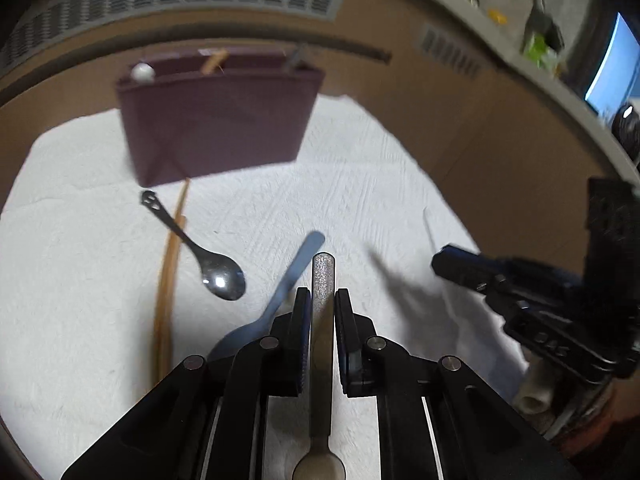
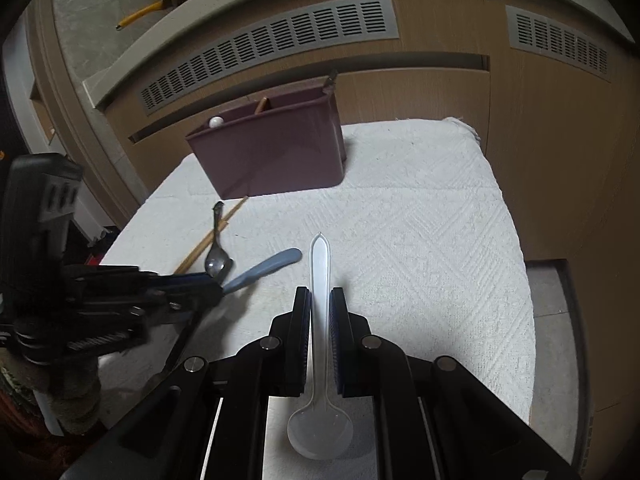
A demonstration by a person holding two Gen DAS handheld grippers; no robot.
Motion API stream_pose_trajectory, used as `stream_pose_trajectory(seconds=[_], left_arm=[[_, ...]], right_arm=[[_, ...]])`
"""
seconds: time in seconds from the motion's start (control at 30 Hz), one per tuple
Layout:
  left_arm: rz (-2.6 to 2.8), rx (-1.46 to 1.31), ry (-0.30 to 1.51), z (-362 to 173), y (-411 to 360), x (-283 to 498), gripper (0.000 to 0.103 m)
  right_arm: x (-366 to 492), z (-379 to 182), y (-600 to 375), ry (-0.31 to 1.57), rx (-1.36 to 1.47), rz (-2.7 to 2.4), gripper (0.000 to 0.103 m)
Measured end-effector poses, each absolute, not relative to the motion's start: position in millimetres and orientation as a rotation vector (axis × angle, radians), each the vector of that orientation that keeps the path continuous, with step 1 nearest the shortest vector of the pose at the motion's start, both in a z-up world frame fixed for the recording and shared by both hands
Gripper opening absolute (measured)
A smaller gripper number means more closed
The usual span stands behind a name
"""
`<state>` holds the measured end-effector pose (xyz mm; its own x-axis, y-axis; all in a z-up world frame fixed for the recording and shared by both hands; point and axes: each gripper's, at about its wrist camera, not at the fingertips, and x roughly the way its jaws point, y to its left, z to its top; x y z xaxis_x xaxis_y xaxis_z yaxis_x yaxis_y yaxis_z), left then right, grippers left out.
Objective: Organize utensils
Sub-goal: 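Carry the dark spatula and white spoon up toward the maroon caddy with both grippers, then open the left gripper over the caddy while the right gripper releases the white spoon into it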
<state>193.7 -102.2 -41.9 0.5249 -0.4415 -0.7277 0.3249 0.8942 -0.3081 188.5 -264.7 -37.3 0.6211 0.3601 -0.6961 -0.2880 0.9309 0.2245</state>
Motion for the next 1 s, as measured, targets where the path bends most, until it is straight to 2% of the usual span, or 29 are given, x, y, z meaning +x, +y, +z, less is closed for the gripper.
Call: stream_pose_trajectory(seconds=[0.23, 0.43, 0.47, 0.67, 0.73, 0.87, 1.0], left_arm=[[-0.413, -0.168, 0.734, -3.9, -70.9, 168.1, 0.011], [-0.396, -0.196, 0.631, 14.5, -57.9, 184.0, 0.010], [-0.400, -0.202, 0.608, 24.7, -53.9, 187.4, 0.004], [-0.387, -0.199, 0.375, 118.2, -26.3, 224.6, 0.004], [-0.388, -0.206, 0.336, 139.4, -17.5, 241.1, 0.003], [-0.364, -0.163, 0.338, 152.0, -6.6, 271.9, 0.003], [-0.429, -0.123, 0.491, 116.0, -8.1, 295.2, 0.007]], right_arm=[[184.4, -17.0, -253.7, 0.764, 0.087, 0.385, 0.010], [194.0, 3.4, -245.0, 0.689, 0.077, 0.385, 0.010], [198.2, 14.3, -243.0, 0.657, 0.070, 0.387, 0.010], [246.3, 112.3, -222.4, 0.353, -0.027, 0.388, 0.010], [269.9, 132.3, -217.9, 0.314, -0.014, 0.388, 0.010], [309.3, 144.7, -208.4, 0.315, -0.010, 0.403, 0.010], [326.3, 127.7, -206.4, 0.388, 0.016, 0.435, 0.010]])
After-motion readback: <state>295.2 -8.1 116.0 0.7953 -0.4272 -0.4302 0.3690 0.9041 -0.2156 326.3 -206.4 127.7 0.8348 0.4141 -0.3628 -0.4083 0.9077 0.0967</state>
